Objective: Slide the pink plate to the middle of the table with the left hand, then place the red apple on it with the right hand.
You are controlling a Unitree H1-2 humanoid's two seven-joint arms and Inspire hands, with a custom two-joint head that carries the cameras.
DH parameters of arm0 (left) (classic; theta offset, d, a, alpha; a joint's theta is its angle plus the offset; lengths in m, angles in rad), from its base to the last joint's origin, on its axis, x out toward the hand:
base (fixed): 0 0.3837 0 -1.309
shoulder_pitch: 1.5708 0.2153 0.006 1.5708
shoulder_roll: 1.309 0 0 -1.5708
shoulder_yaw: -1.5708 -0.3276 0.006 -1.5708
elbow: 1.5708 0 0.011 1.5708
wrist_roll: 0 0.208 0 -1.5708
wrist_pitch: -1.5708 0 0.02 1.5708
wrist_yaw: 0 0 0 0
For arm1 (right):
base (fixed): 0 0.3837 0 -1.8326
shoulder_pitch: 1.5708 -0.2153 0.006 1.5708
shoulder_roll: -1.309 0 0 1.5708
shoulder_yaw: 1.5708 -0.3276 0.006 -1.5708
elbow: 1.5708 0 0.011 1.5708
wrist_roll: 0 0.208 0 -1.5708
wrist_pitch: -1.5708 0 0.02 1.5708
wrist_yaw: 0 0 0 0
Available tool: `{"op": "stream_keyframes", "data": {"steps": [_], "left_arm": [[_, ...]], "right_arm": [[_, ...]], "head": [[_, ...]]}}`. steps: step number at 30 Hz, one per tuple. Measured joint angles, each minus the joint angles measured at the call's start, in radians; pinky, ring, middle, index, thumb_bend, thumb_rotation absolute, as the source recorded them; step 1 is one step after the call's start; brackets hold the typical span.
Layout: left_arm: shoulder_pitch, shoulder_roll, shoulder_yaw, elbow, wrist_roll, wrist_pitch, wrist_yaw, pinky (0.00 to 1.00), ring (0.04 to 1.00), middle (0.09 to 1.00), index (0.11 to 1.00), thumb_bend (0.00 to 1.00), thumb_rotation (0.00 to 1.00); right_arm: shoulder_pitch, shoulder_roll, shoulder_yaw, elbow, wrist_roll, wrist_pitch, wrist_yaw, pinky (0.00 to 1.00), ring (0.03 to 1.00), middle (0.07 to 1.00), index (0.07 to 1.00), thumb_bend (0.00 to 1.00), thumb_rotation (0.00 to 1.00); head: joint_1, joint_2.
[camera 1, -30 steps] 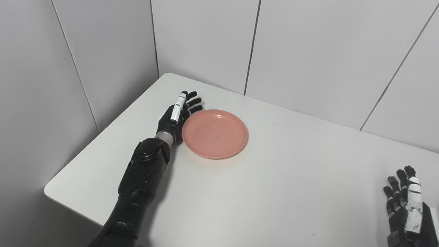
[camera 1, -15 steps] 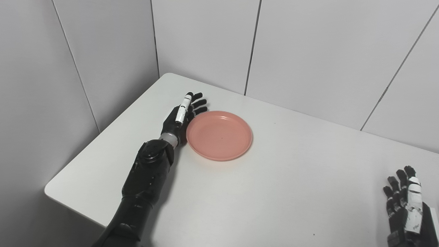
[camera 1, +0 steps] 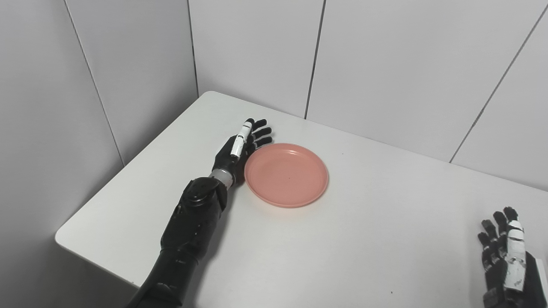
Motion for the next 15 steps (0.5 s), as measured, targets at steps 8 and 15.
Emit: {"op": "stream_keyframes", "data": {"steps": [8, 15], "left_arm": [[-0.006, -0.024, -0.028, 0.001, 0.001, 0.001, -0.012, 0.82, 0.829, 0.835, 0.816, 0.32, 1.0], [-0.005, -0.031, -0.045, -0.008, 0.003, 0.006, -0.013, 0.81, 0.823, 0.831, 0.813, 0.34, 1.0]], "right_arm": [[0.0, -0.001, 0.011, 0.004, -0.017, 0.0, 0.002, 1.0, 0.978, 0.992, 0.999, 0.16, 1.0], [0.002, -0.001, 0.013, 0.025, -0.029, -0.001, 0.002, 1.0, 0.984, 0.989, 0.997, 0.18, 1.0]], "head": [[-0.031, 0.017], [-0.057, 0.029]]}}
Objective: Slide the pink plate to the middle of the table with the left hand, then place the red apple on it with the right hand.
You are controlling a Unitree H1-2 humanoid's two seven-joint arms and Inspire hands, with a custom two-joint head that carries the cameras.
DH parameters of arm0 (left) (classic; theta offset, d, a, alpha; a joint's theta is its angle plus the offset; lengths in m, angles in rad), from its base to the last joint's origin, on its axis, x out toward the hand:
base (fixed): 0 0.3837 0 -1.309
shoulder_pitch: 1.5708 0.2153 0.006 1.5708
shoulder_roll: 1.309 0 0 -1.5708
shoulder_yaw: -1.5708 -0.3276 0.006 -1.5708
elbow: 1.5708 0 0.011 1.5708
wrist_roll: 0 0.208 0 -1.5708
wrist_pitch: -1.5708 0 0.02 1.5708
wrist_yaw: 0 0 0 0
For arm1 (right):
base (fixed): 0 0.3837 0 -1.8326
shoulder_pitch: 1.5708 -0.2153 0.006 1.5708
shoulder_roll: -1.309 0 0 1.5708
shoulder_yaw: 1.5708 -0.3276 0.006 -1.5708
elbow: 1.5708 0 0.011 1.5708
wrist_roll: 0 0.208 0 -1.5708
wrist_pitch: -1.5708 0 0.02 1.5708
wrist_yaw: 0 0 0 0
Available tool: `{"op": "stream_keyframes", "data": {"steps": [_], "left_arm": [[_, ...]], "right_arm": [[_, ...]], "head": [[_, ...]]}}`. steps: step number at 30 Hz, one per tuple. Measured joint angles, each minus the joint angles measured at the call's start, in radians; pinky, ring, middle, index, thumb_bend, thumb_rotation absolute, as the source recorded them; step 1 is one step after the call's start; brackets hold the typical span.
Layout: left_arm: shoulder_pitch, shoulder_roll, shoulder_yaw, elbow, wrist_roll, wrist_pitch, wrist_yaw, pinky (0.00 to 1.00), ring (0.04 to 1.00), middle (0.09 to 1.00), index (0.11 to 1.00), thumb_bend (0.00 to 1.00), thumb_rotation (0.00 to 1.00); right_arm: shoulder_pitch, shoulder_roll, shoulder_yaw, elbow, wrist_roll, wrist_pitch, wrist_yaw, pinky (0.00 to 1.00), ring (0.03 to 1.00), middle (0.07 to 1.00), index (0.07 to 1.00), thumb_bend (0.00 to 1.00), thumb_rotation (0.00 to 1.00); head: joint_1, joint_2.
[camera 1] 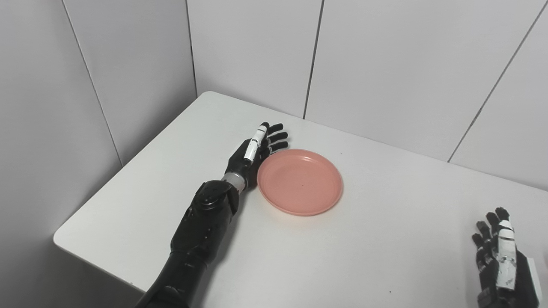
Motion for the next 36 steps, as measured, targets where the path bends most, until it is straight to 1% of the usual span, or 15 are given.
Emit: {"op": "stream_keyframes", "data": {"steps": [5, 7, 10, 16, 24, 30, 36], "left_arm": [[0.009, -0.019, -0.006, -0.03, 0.001, 0.029, 0.0, 0.8, 0.827, 0.834, 0.817, 0.34, 1.0], [0.011, -0.03, -0.013, -0.037, 0.002, 0.034, 0.0, 0.81, 0.831, 0.839, 0.82, 0.34, 1.0], [0.018, -0.033, -0.035, -0.053, 0.004, 0.038, -0.003, 0.81, 0.842, 0.85, 0.828, 0.34, 1.0], [0.02, -0.05, -0.048, -0.062, 0.002, 0.054, -0.009, 0.82, 0.834, 0.85, 0.835, 0.33, 1.0], [0.036, -0.07, -0.087, -0.081, 0.022, 0.055, -0.017, 0.8, 0.827, 0.837, 0.826, 0.32, 1.0], [0.041, -0.083, -0.097, -0.088, 0.028, 0.055, -0.024, 0.81, 0.838, 0.85, 0.839, 0.33, 1.0], [0.05, -0.099, -0.102, -0.1, 0.034, 0.055, -0.029, 0.82, 0.841, 0.851, 0.838, 0.33, 1.0]], "right_arm": [[0.0, 0.001, 0.003, 0.005, -0.005, -0.001, 0.0, 1.0, 0.983, 0.988, 0.992, 0.2, 1.0], [0.0, 0.003, 0.004, 0.006, -0.004, -0.001, 0.0, 1.0, 0.983, 0.99, 0.992, 0.2, 1.0], [0.0, 0.005, 0.004, 0.007, -0.005, -0.002, 0.0, 1.0, 0.978, 0.986, 0.99, 0.21, 1.0], [0.0, 0.009, 0.007, 0.01, -0.011, -0.002, 0.0, 1.0, 0.977, 0.992, 0.996, 0.22, 1.0], [0.0, 0.014, 0.009, 0.01, -0.01, -0.002, 0.0, 1.0, 0.982, 0.996, 0.997, 0.23, 1.0], [0.0, 0.021, 0.011, 0.01, -0.01, -0.002, -0.001, 1.0, 0.98, 0.995, 0.994, 0.24, 1.0], [0.0, 0.033, 0.013, 0.01, -0.025, -0.002, -0.006, 1.0, 0.965, 0.981, 0.983, 0.24, 1.0]], "head": [[-0.02, 0.009], [-0.028, 0.012], [-0.035, 0.015], [-0.048, 0.018], [-0.069, 0.023], [-0.08, 0.026], [-0.11, 0.038]]}}
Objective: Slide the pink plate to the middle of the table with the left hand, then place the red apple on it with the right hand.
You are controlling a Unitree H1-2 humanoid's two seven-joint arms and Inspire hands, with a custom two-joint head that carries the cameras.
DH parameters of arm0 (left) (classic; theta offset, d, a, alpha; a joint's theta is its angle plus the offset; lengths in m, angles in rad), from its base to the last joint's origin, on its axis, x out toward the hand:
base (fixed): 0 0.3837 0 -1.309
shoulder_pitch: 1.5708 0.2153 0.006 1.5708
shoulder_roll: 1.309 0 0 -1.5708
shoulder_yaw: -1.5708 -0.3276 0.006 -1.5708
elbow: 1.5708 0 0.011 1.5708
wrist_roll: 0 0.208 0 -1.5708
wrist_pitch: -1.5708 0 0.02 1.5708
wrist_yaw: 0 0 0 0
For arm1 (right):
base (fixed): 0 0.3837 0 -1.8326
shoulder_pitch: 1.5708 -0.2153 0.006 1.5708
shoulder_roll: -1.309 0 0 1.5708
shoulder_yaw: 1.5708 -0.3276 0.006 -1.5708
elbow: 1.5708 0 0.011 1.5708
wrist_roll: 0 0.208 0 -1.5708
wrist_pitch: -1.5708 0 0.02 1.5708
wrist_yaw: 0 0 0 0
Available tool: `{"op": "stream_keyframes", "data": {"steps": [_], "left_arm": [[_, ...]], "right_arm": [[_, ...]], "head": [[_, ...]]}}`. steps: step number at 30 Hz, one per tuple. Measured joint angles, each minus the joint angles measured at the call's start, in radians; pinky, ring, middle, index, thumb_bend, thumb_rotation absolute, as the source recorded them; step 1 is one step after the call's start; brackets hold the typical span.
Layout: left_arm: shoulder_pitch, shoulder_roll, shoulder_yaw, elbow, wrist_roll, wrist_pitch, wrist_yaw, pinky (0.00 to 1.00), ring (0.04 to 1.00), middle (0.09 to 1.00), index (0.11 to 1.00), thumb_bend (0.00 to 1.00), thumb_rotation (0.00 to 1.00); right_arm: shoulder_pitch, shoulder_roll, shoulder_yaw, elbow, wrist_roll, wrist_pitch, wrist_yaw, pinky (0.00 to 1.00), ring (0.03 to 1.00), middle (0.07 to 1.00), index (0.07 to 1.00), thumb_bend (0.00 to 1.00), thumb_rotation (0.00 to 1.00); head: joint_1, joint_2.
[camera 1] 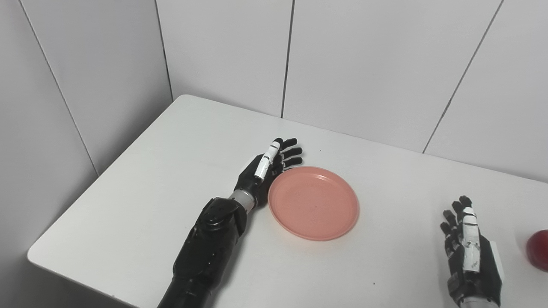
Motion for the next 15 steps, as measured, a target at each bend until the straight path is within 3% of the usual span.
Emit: {"op": "stream_keyframes", "data": {"steps": [10, 15], "left_arm": [[0.024, -0.038, -0.016, -0.044, 0.007, 0.023, 0.002, 0.83, 0.849, 0.855, 0.839, 0.33, 1.0], [0.035, -0.059, -0.034, -0.078, 0.009, 0.065, 0.004, 0.82, 0.848, 0.854, 0.84, 0.32, 1.0]], "right_arm": [[0.0, 0.005, 0.013, 0.0, -0.026, 0.0, -0.006, 1.0, 0.956, 0.977, 0.981, 0.24, 1.0], [0.0, 0.008, 0.019, 0.0, -0.044, 0.0, -0.011, 1.0, 0.948, 0.968, 0.973, 0.24, 1.0]], "head": [[-0.049, 0.014], [-0.072, 0.023]]}}
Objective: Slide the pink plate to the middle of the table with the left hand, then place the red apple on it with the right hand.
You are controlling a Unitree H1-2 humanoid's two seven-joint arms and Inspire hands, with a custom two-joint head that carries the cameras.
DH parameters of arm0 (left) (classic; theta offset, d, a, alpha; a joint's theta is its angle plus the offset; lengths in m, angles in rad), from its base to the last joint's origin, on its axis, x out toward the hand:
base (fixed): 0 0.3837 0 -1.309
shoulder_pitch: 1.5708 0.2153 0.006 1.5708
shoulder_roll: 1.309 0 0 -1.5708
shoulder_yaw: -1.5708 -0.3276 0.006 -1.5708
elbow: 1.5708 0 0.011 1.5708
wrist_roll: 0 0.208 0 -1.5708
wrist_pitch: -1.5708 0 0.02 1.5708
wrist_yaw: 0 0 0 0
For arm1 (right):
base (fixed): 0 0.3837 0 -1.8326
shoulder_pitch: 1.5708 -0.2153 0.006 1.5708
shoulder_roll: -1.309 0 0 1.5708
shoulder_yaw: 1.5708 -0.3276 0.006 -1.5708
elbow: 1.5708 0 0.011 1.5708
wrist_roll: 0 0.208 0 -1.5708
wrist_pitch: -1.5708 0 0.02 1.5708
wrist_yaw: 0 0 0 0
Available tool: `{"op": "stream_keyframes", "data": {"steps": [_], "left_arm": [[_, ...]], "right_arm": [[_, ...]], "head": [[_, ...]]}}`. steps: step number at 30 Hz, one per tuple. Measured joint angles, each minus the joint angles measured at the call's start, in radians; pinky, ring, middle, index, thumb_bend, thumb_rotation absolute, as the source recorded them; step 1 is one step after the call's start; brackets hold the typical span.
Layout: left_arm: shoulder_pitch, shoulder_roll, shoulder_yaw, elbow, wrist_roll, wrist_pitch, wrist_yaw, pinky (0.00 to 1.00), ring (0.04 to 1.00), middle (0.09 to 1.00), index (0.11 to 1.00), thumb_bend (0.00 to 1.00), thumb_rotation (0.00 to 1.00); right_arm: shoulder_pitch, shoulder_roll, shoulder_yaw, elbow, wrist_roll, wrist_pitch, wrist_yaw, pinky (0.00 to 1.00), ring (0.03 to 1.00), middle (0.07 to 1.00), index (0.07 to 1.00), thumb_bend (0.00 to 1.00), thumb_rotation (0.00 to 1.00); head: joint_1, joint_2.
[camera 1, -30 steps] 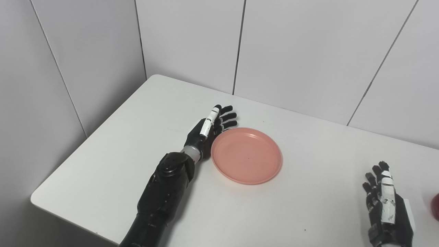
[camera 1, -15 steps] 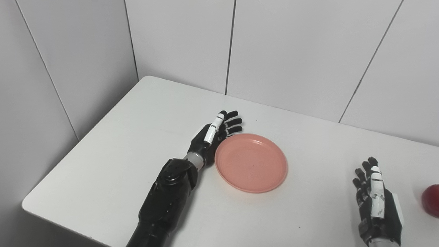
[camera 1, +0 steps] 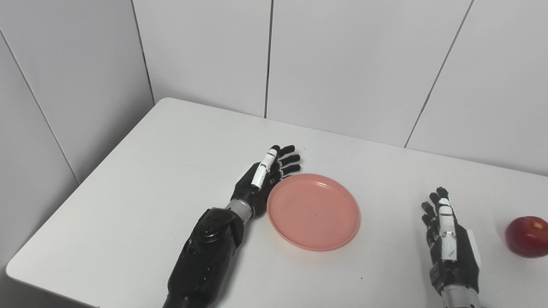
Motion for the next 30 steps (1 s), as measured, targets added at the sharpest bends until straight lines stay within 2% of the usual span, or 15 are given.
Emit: {"op": "stream_keyframes", "data": {"steps": [3, 13, 21, 30], "left_arm": [[0.01, -0.012, -0.01, -0.03, 0.002, 0.03, 0.006, 0.82, 0.847, 0.853, 0.838, 0.32, 1.0], [0.046, -0.058, -0.053, -0.085, 0.019, 0.054, 0.015, 0.84, 0.858, 0.864, 0.849, 0.33, 1.0], [0.053, -0.093, -0.052, -0.098, 0.02, 0.074, 0.021, 0.84, 0.859, 0.863, 0.848, 0.33, 1.0], [0.061, -0.098, -0.047, -0.116, 0.019, 0.094, 0.02, 0.84, 0.853, 0.862, 0.849, 0.34, 1.0]], "right_arm": [[0.0, 0.003, 0.002, 0.0, -0.001, 0.0, -0.002, 1.0, 0.949, 0.966, 0.971, 0.24, 1.0], [-0.001, 0.017, 0.007, -0.004, -0.011, 0.0, -0.007, 1.0, 0.954, 0.966, 0.97, 0.24, 1.0], [-0.001, 0.027, 0.015, -0.004, -0.017, 0.0, -0.011, 1.0, 0.944, 0.955, 0.957, 0.25, 1.0], [-0.004, 0.037, 0.019, -0.004, -0.02, 0.0, -0.016, 1.0, 0.951, 0.963, 0.97, 0.28, 1.0]], "head": [[-0.008, 0.003], [-0.045, 0.02], [-0.088, 0.038], [-0.138, 0.055]]}}
